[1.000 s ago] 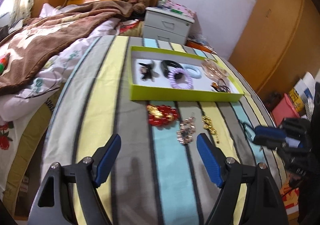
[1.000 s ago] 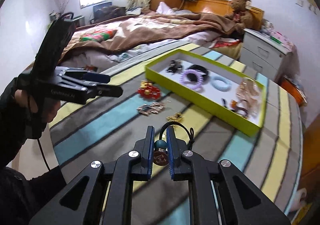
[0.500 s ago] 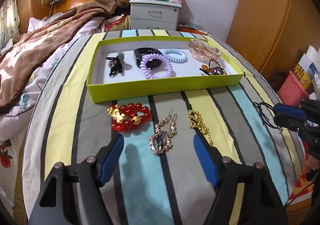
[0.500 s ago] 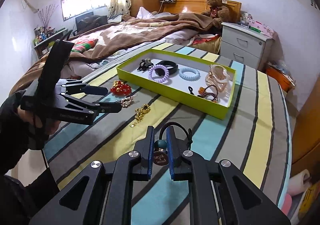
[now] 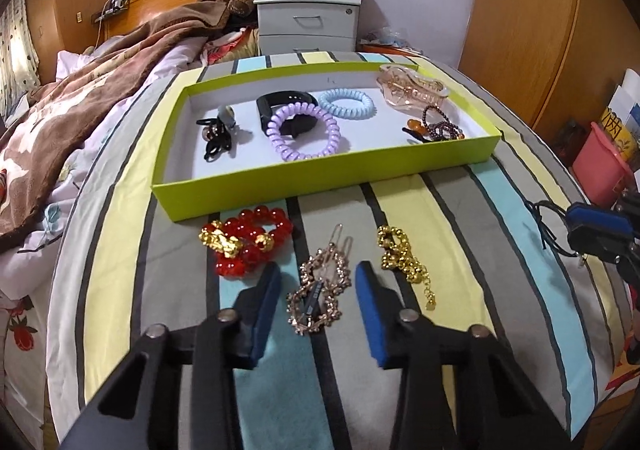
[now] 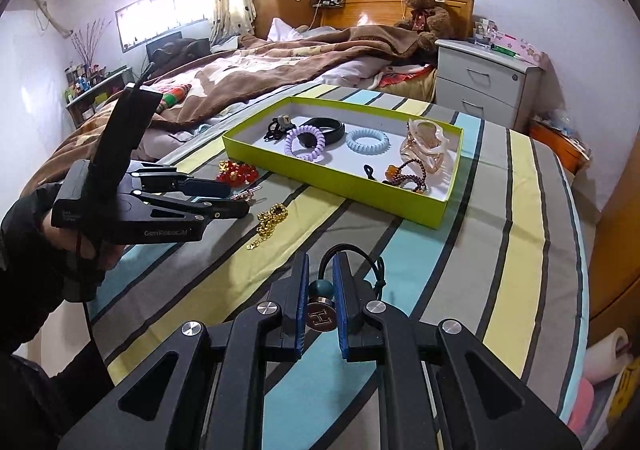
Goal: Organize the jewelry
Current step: 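Close the left tool on the rhinestone hair clip while the right tool holds the hair tie, then carry the clip in the left tool and hair tie in the right tool into the box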
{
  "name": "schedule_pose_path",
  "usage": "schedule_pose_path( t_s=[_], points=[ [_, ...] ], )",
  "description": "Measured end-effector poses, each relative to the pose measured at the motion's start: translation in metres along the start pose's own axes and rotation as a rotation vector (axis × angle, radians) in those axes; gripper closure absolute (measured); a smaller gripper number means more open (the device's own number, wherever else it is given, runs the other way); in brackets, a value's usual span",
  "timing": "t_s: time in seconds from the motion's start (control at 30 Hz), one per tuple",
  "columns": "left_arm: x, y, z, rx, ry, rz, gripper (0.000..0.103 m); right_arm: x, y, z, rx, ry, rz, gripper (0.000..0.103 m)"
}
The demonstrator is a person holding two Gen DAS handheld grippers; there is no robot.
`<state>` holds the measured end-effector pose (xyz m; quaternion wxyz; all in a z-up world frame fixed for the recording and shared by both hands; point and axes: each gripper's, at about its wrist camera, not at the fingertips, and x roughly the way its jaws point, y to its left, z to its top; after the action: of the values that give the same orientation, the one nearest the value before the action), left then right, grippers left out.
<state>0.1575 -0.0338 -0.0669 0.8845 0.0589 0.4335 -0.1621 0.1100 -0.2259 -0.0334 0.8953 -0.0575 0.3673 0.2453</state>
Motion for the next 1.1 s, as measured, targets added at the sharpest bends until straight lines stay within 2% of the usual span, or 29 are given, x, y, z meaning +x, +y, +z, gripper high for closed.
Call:
schedule_pose_path(
  t_s=[0.1,0.37,1.1],
  points=[
    [0.000,-0.003,0.001,0.012,-0.002,0.005,0.075,0.000,0.000,0.000,0.001,0.002,-0.001,0.091],
    [-0.002,-0.003,0.001,0.005,-0.011,-0.006,0.078,0.000,0.000,0.000,0.002,0.001,-0.004,0.091],
    [-0.033,0.011,0.006,-0.038,-0.074,-0.015,0.078,-0.006,0.008,0.015,-0.010,-0.028,-0.025,0.091]
  ],
)
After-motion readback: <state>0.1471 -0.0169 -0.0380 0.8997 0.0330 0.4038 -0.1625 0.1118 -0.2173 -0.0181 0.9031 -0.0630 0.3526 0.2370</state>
